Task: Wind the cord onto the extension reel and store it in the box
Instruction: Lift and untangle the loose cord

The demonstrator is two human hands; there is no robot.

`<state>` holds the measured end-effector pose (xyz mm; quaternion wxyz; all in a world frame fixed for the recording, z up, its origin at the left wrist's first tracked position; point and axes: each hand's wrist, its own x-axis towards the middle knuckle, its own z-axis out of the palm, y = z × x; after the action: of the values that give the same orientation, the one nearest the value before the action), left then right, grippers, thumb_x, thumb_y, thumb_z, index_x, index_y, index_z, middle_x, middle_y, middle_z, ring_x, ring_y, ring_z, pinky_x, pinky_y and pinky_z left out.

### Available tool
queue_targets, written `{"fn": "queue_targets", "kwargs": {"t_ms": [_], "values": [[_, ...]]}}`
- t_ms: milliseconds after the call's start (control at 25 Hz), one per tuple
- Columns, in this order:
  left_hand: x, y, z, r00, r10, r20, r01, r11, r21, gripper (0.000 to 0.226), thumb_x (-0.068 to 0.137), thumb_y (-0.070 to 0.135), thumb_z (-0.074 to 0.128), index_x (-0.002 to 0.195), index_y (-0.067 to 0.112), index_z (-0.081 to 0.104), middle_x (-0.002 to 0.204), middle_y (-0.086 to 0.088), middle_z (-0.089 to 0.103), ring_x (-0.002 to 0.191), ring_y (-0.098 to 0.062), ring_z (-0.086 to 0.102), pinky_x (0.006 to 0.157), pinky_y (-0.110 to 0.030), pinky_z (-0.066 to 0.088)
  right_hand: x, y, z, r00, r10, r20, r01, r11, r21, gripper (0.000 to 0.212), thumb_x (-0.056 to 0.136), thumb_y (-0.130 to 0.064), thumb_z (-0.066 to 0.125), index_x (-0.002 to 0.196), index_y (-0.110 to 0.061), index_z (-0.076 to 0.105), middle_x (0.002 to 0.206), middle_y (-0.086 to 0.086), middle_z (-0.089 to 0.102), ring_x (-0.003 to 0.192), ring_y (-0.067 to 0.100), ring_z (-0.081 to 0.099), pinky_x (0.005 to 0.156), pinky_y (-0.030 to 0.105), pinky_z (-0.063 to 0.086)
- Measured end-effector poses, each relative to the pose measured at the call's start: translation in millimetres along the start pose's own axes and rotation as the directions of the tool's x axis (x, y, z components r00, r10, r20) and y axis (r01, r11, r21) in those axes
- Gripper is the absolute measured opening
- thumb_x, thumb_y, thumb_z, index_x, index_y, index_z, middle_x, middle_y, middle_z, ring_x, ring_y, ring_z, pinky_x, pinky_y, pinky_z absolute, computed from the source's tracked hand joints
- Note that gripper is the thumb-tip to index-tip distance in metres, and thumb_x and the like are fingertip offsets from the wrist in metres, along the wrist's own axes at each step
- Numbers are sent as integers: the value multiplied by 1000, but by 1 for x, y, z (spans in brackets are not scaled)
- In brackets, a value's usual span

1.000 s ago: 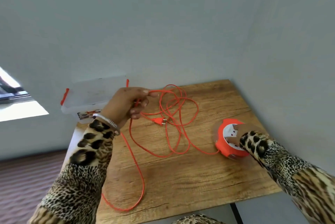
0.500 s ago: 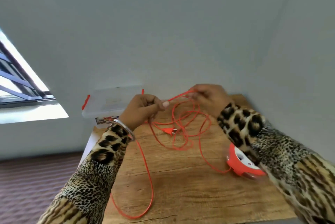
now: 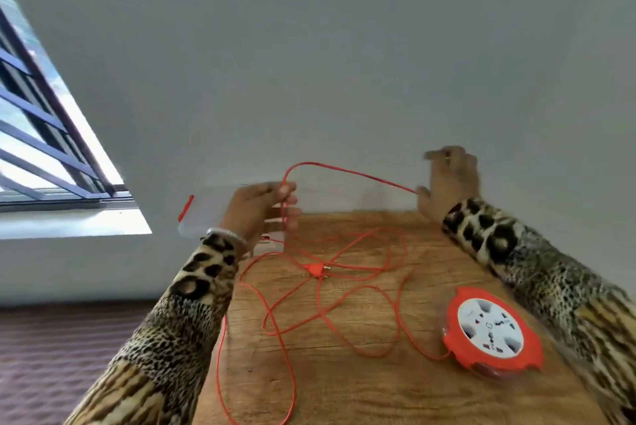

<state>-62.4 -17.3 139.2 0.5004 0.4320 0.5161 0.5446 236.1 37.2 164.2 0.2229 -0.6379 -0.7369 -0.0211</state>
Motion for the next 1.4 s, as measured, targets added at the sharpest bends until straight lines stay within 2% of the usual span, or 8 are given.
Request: {"fn": "queue_targets", "kwargs": {"t_ms": [120, 280, 400, 600, 760, 920, 1160, 1400], "values": [[14, 40, 28, 999, -25, 20, 28, 990, -142, 11, 91, 10, 58, 92, 5, 67, 68, -2, 73, 65, -20, 73, 55, -32, 60, -24, -69, 10, 934, -357, 37, 320, 875, 364, 34, 76, -23, 71, 105, -6, 62, 105, 14, 61, 98, 33, 58, 81, 25, 36], [16, 77, 55, 1000, 0, 14, 4, 963, -269, 13, 93, 13, 58, 90, 2, 64, 69, -5, 72, 64, -18, 73, 54, -29, 59, -30, -114, 33, 832, -245, 497, -41, 868, 496, 23, 93, -27, 52, 106, -10, 58, 103, 11, 66, 90, 24, 64, 86, 36, 51], [14, 72, 54, 998, 63, 17, -58, 977, -207, 35, 96, 41, 48, 99, 11, 66, 88, -2, 73, 86, -20, 70, 76, -36, 56, -6, -118, 6, 798, -235, 555, -457, 363, 812, 24, 100, -12, 35, 84, -6, 53, 63, 11, 67, 46, 16, 61, 44, 26, 52], [-7, 2, 69, 896, -44, 442, -74, 966, 247, 41, 99, 36, 39, 108, 6, 65, 113, -9, 67, 100, -7, 65, 91, -26, 49, 40, -97, -55, 914, -205, 351, -377, -99, 921, 23, 99, -21, 42, 98, -3, 56, 69, 12, 72, 50, 12, 65, 46, 19, 53], [-6, -36, 69, 875, -83, 478, -145, 896, 421, 16, 94, 2, 52, 103, -6, 63, 89, -6, 65, 75, 11, 64, 75, -8, 49, 59, -85, -74, 943, -123, 309, -330, -230, 915, 21, 98, -20, 44, 101, -2, 55, 78, 14, 73, 52, 11, 63, 49, 18, 53], [1, -30, 58, 898, -140, 417, 102, 988, 112, 9, 95, 18, 54, 97, 16, 62, 100, -8, 69, 98, -23, 66, 80, -39, 51, 60, -64, -59, 920, -9, 393, -383, -242, 891, 20, 99, -15, 40, 100, 0, 54, 89, 19, 70, 49, 10, 60, 48, 17, 52], [6, -73, 100, 926, -217, 308, -27, 777, 628, 103, 74, 49, 73, 152, 23, 11, 158, -3, 22, 145, -23, 23, 116, -34, 24, 56, -74, -46, 895, -84, 438, -425, -461, 779, 18, 99, -11, 39, 96, 1, 52, 78, 22, 72, 48, 11, 58, 46, 18, 50], [15, -107, 113, 905, -123, 408, -227, 670, 707, 35, 88, 45, 59, 92, 13, 69, 88, 0, 63, 82, -16, 59, 81, -31, 45, 69, -70, -58, 908, -48, 415, -386, -478, 789, 13, 98, -8, 39, 95, 0, 48, 81, 25, 71, 47, 12, 58, 47, 20, 52]]}}
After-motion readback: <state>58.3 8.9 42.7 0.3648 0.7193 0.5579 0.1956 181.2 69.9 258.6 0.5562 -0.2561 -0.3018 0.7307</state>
